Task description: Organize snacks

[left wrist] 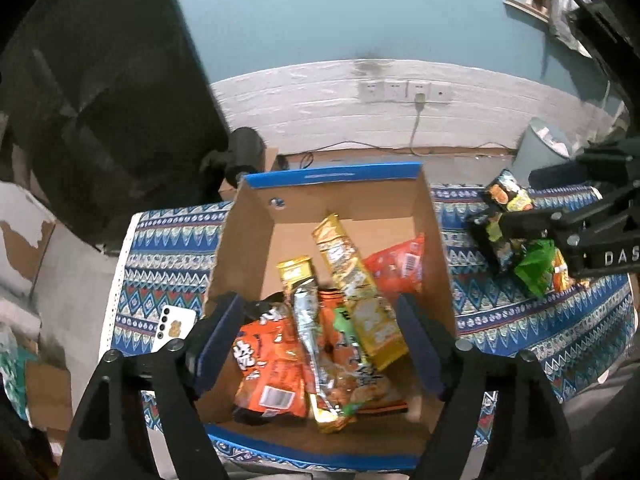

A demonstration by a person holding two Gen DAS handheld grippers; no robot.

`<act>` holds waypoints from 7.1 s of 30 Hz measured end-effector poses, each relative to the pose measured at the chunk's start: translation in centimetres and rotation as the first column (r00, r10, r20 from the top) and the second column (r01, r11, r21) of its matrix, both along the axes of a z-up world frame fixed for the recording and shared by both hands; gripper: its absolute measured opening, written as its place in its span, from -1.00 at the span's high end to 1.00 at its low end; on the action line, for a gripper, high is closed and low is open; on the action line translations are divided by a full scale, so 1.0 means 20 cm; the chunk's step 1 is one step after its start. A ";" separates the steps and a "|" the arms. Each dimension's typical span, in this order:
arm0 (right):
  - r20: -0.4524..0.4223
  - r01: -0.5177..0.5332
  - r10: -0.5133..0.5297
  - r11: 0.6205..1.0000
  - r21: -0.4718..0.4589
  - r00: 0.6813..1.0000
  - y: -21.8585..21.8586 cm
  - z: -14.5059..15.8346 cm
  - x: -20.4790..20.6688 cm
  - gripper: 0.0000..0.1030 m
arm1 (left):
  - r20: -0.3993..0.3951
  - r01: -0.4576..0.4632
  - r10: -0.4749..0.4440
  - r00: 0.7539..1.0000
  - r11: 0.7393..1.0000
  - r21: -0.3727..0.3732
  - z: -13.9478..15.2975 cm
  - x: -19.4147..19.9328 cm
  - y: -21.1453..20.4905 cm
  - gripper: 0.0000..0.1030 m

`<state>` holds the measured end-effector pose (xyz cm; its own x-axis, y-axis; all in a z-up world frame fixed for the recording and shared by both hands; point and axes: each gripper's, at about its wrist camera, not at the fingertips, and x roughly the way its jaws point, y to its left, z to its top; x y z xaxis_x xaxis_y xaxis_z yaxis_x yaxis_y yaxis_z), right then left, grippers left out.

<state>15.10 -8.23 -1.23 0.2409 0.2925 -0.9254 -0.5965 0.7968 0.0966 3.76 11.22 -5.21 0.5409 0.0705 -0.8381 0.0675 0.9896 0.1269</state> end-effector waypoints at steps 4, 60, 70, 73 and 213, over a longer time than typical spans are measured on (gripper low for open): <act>0.014 0.014 -0.014 1.000 -0.022 1.000 -0.12 0.02 0.01 -0.37 | -0.008 0.037 -0.037 0.999 0.999 0.002 0.01 -0.01 -0.09 -0.56; -0.263 -0.083 0.039 0.984 -0.156 0.964 -1.21 -0.88 0.04 -0.46 | -0.361 0.282 -0.252 0.898 0.959 0.030 -0.65 0.29 -0.96 -0.57; -0.248 -0.072 0.020 0.976 -0.204 0.968 -1.23 -0.98 -0.01 -0.46 | -0.366 0.323 -0.307 0.878 0.946 -0.020 -0.66 0.35 -1.12 -0.57; -0.256 -0.055 0.002 0.979 -0.198 0.967 -1.25 -1.02 -0.02 -0.39 | -0.359 0.338 -0.333 0.872 0.940 -0.050 -0.65 0.36 -1.18 -0.57; -0.073 -0.142 0.151 0.983 0.119 0.986 0.45 -0.09 0.04 0.18 | -0.112 -0.186 0.181 0.977 0.982 -0.032 -0.29 0.12 0.34 0.30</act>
